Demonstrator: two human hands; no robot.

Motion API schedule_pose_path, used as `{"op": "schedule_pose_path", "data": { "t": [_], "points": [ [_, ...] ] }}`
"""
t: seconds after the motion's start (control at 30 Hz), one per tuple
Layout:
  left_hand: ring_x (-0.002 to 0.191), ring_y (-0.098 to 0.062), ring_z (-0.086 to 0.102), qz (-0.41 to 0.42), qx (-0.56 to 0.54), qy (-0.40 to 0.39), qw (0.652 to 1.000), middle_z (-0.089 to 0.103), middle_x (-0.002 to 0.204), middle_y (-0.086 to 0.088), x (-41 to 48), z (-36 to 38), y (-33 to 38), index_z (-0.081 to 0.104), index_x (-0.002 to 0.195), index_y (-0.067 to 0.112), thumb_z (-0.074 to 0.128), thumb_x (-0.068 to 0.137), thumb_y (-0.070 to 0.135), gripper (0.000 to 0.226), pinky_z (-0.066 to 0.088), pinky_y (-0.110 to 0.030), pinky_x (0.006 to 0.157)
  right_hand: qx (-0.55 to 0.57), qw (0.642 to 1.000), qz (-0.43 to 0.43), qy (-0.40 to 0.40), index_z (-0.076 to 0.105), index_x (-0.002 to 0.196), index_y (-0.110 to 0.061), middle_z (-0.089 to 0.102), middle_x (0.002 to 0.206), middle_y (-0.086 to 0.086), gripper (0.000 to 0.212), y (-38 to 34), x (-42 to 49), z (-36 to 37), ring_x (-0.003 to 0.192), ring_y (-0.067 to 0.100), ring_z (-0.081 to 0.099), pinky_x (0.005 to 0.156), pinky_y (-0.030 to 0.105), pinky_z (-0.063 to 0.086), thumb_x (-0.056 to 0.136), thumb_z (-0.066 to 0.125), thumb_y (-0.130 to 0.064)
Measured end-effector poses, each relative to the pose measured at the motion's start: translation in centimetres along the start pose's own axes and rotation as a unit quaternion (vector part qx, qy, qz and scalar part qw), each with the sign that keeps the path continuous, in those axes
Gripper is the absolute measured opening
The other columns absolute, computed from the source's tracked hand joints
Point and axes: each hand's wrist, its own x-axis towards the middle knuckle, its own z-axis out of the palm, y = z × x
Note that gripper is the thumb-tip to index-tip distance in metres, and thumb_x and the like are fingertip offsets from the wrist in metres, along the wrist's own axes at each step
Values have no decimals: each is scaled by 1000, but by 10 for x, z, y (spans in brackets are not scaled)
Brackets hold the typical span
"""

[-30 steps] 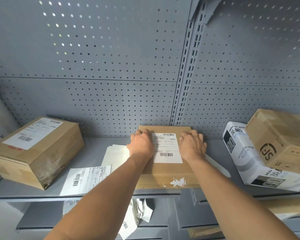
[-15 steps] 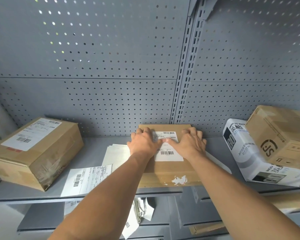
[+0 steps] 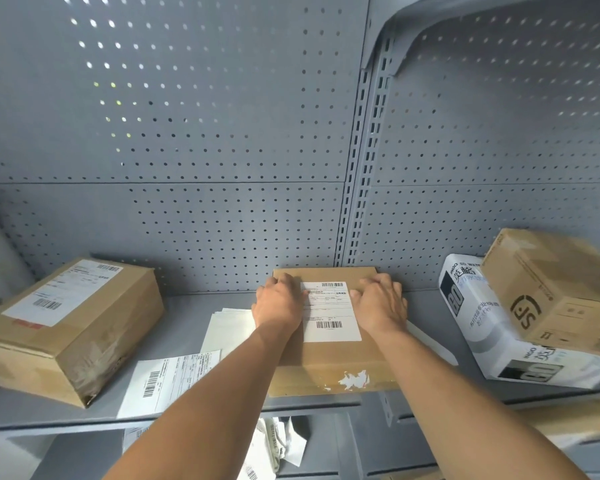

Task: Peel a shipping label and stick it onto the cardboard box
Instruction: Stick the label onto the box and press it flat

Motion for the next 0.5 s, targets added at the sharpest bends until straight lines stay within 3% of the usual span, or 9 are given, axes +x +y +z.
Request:
{"op": "schedule_pose_path", "data": {
  "t": [0.17, 0.27, 0.37, 0.5],
  "points": [
    [117, -33, 58, 18, 13, 7, 1000, 59, 129, -9, 7, -3, -1, 52, 132, 19, 40, 104, 38, 36, 50, -44, 89, -61, 997, -40, -9, 65, 126, -14, 52, 134, 8, 42, 0, 10, -4, 122, 30, 44, 99, 48, 45, 101, 50, -43],
    [118, -33, 61, 17, 71, -10, 997, 61, 129, -11, 13, -4, 7, 47, 133, 17, 49, 98, 54, 51, 49, -43, 91, -76, 996, -26, -31, 62, 128, -6, 50, 136, 13, 83, -9, 21, -6, 125, 33, 43, 100, 51, 45, 89, 42, -76],
    [112, -32, 65, 21, 156, -21, 987, 65, 124, -9, 21, -6, 15, 47, 132, 19, 49, 91, 72, 67, 50, -40, 80, -59, 997, -3, -59, 45, 143, -4, 42, 137, 11, 118, -17, 24, 3, 126, 32, 39, 98, 50, 46, 71, 33, -97],
    [111, -30, 66, 19, 217, -10, 976, 65, 122, -8, 26, -4, 18, 50, 131, 17, 44, 88, 80, 76, 45, -36, 74, -43, 998, -1, -44, 45, 142, -6, 41, 135, 9, 121, -16, 25, 11, 126, 32, 38, 99, 50, 45, 65, 33, -100]
  ]
}}
